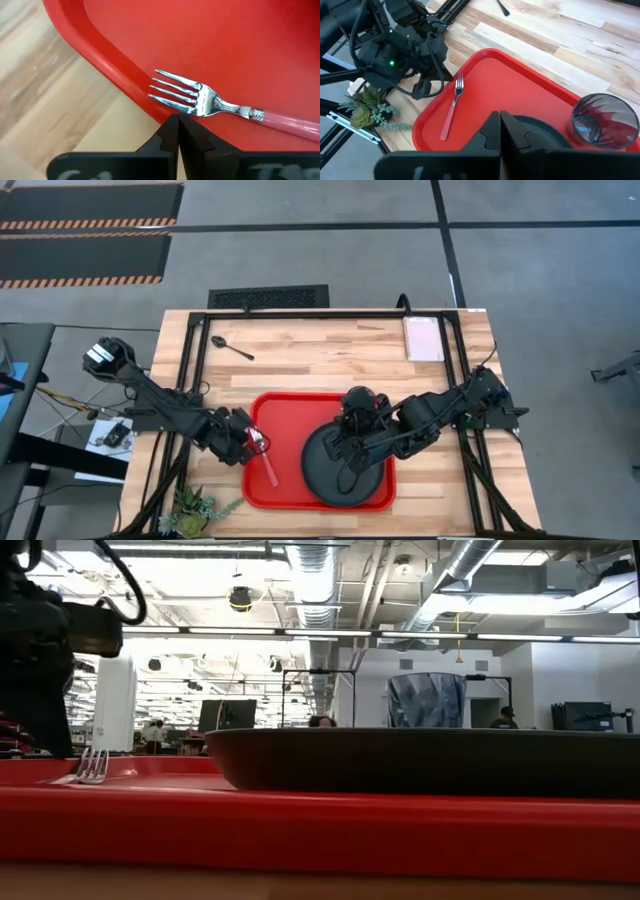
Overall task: Pick and place plate/cup/fork/spoon on tray
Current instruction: Put the pink fork into the red serving tray
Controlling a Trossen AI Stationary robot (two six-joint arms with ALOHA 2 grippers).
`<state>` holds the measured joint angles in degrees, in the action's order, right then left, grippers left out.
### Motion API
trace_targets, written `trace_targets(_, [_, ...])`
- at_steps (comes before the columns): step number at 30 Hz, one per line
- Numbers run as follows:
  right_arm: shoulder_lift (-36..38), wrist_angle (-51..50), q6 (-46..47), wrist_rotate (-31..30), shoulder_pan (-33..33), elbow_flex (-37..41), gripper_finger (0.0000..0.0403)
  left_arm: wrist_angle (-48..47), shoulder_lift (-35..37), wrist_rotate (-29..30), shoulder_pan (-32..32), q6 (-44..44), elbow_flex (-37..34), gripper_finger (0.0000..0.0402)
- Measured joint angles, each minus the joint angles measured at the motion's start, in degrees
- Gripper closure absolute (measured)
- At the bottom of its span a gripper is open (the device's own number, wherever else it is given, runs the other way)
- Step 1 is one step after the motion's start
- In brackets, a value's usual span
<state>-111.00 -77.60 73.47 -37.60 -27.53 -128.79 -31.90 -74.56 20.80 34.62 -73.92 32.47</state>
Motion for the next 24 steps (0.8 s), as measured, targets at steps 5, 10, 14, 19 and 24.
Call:
trace_targets(5, [0.0, 0.0, 0.0, 0.0, 0.0, 0.0, 0.0393, 1.8, 0.3, -2.1, -2.3, 1.6, -0.1, 0.0402])
trace_targets(10, [0.0, 0.0, 0.0, 0.0, 0.0, 0.0, 0.0392, 2.6, 2.7, -2.8, -3.2, 2.0, 1.5, 0.0402])
trace_targets(14, [0.0, -0.1, -0.5, 0.0, 0.0, 0.0, 0.0393, -0.2, 1.9, -2.9, -5.6, 3.3, 0.9, 0.0402])
trace_targets(19, [0.0, -0.1, -0.6, 0.0, 0.0, 0.0, 0.0392, 1.8, 0.6, -3.9, -8.5, 7.7, 1.0, 0.0401])
trace_targets(24, [0.0, -0.1, -0.6, 0.0, -0.1, 0.0, 0.0393, 4.4, 0.3, -4.2, -11.2, 11.0, 1.0, 0.0402])
